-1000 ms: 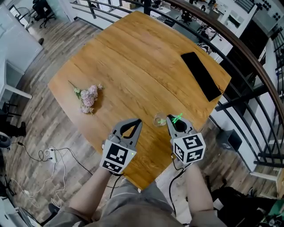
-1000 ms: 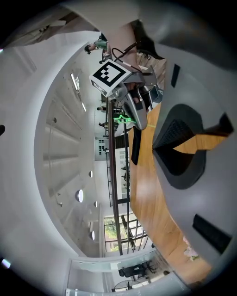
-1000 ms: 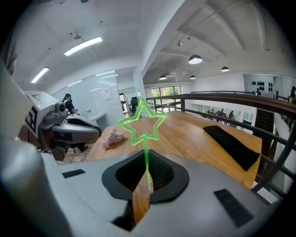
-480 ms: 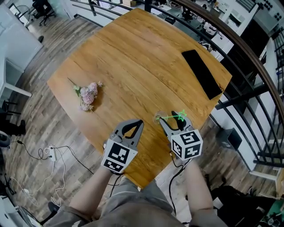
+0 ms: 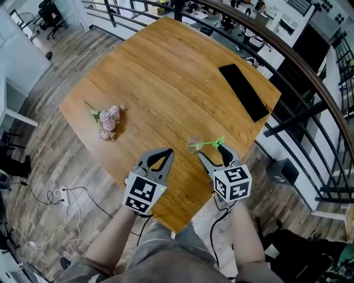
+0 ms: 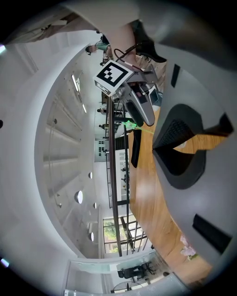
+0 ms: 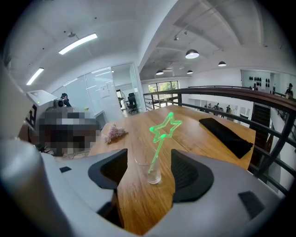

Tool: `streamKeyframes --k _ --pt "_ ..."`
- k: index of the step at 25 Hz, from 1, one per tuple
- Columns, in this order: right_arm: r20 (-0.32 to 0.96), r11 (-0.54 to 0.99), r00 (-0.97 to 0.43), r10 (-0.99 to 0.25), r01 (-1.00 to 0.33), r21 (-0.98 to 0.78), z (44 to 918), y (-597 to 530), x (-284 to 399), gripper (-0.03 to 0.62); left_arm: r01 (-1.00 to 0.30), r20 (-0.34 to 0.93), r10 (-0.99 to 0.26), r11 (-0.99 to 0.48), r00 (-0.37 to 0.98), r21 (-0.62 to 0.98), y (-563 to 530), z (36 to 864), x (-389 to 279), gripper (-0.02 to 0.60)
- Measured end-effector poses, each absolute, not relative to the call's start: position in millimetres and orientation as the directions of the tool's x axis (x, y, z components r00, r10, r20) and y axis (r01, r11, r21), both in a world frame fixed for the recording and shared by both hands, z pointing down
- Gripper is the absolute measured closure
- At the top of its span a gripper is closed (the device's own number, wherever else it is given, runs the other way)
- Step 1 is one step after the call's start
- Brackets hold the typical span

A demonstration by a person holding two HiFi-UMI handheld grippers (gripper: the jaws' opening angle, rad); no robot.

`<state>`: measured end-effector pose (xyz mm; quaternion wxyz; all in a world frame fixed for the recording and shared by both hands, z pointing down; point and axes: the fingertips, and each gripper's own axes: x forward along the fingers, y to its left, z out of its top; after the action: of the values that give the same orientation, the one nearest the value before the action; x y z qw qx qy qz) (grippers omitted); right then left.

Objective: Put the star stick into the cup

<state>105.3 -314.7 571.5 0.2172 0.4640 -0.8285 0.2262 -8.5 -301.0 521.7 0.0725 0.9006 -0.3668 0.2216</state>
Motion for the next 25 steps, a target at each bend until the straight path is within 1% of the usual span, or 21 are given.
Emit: streamKeyframes --k 6,11,14,18,22,25 --pt "0.517 0.418 -0.418 -0.747 -0.9 -0.125 530.8 -310.2 125.5 0.301 -0.698 0.411 -0.658 -0.713 0.631 -0.069 -297.7 492.1 -15.7 0.566" --pt "0.435 0.422 -0.416 -0.798 -0.902 -0.089 480.7 -298.3 129.0 0.311 -0.692 0.362 -0.677 -0.714 0.641 -0.108 -290.3 457.8 -18.9 0.566" --pt "0.364 0.423 -0.421 -0.831 -0.903 -0.078 444.2 -286.6 129.7 0.351 -0.69 0.333 -0.695 -0.707 0.638 -0.153 -282.4 435.8 -20.0 0.566" --pt "0.292 0.443 -0.437 -0.851 -0.895 -0.046 398.1 -268.3 125.8 0.377 -0.69 0.28 -0.715 -0.696 0.64 -0.199 -270.9 404.6 -22.0 0.566" --pt "0.21 0.472 -0.465 -0.86 -0.881 -0.018 357.7 -248.1 121.0 0.451 -0.693 0.219 -0.728 -0.685 0.649 -0.224 -258.7 372.1 -23.8 0.566" --pt "0.158 0.491 -0.485 -0.86 -0.871 -0.005 335.3 -231.4 116.1 0.486 -0.696 0.179 -0.736 -0.676 0.652 -0.242 -246.1 351.7 -27.7 0.566"
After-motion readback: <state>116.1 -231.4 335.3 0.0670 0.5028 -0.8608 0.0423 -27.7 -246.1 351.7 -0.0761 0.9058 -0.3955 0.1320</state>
